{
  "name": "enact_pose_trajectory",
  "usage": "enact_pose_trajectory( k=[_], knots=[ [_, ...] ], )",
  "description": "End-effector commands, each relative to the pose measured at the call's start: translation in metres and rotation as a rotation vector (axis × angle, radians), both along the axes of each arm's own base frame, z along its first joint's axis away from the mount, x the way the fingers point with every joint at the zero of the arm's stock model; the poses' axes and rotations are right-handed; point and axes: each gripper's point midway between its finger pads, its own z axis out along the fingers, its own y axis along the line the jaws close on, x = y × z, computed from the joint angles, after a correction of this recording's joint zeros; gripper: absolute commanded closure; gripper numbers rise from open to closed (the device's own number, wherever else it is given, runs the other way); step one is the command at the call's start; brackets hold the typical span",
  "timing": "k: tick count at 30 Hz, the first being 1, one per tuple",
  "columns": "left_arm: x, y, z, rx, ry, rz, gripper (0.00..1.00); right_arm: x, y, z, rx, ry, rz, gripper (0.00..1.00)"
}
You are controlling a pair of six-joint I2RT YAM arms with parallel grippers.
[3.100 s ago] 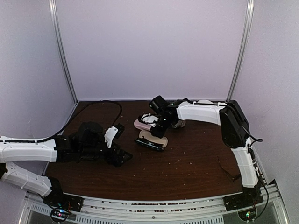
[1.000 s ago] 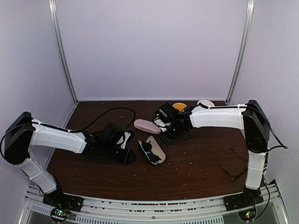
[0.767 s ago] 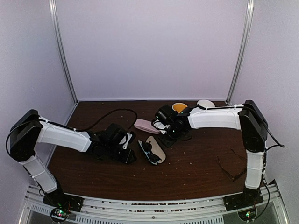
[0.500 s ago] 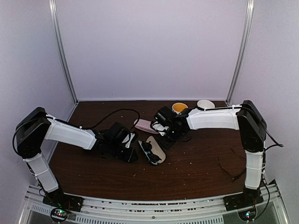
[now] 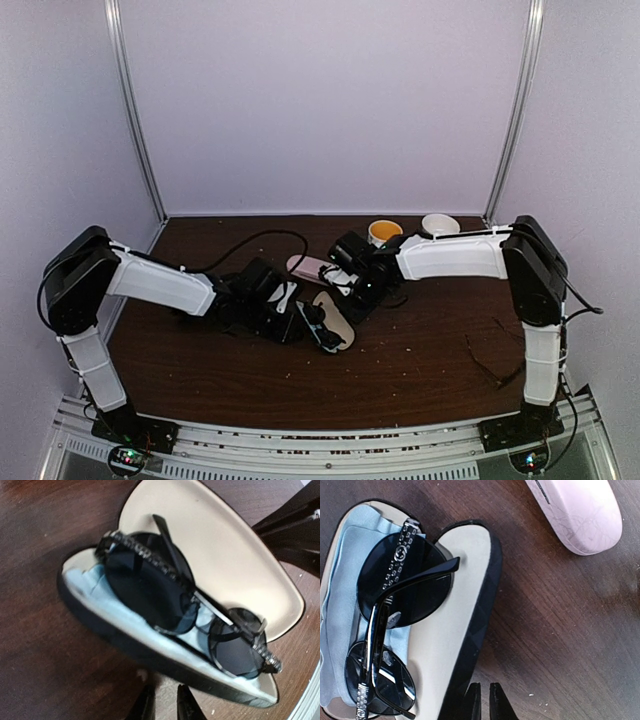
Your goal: Organize the sunglasses
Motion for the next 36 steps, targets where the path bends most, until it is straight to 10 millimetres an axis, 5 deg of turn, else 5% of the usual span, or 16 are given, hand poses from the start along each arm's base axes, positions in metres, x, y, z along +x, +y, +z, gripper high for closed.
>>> enact_pose_trajectory(
  k=[1,21,29,36],
  knots=[
    [0.012,-0.015,0.011,-0.043,-0.031,-0.025,0.82,-0.007,0.012,-0.001,0.028,0.022,0.021,0.93],
    [0.02,-0.032,0.023,-0.086,-0.048,-0.053,0.83,-0.041,0.061,0.022,0.077,0.038,0.115,0.96],
    [0.02,-0.034,0.024,-0.1,-0.049,-0.057,0.84,-0.064,0.091,0.009,0.063,0.068,0.166,0.96],
    [0.019,-0.035,0.031,-0.125,-0.057,-0.056,0.84,-0.073,0.096,0.007,0.059,0.081,0.168,0.97]
  ],
)
